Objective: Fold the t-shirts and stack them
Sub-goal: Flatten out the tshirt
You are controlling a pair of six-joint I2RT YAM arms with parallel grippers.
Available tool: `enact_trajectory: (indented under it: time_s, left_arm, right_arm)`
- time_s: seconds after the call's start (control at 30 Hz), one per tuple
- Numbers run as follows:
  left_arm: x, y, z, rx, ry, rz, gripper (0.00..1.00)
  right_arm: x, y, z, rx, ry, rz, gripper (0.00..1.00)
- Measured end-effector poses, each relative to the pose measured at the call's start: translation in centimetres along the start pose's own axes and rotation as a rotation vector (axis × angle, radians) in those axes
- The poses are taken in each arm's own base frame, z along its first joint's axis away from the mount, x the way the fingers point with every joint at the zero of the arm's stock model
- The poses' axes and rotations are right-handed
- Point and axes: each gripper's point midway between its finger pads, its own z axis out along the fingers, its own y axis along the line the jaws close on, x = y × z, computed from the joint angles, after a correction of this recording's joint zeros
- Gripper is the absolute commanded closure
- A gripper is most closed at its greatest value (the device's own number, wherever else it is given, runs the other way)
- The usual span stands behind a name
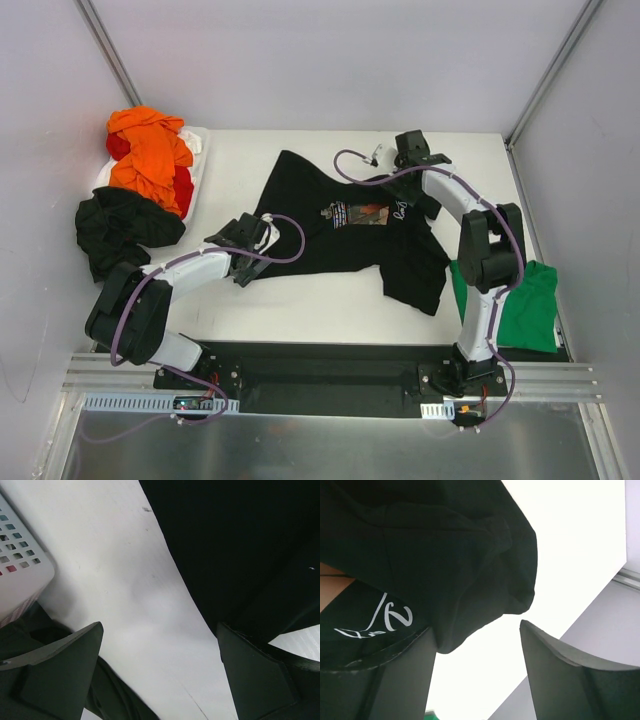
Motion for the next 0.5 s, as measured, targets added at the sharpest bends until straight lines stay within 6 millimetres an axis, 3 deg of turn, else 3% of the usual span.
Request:
enact_trajectory:
  time_s: [0.2, 0.33, 0.5]
  left_arm:
    - [0.06, 0.02, 0.01, 0.007, 0.015, 0.022, 0.02]
    - [-0.02, 0.04, 0.03, 0.010, 0.021, 0.026, 0.02]
    - [0.01, 0.04, 0.03, 0.010, 0.023, 0.027, 0.02]
  right_arm:
    - [-0.43, 0.37, -0.10, -0.003, -0.006, -0.007, 0.31]
    - [-0.50, 0.43, -0.11, -0.004, -0.007, -0.007, 0.40]
    - [-0.37, 0.77, 0.37, -0.011, 0.001, -0.004, 0.73]
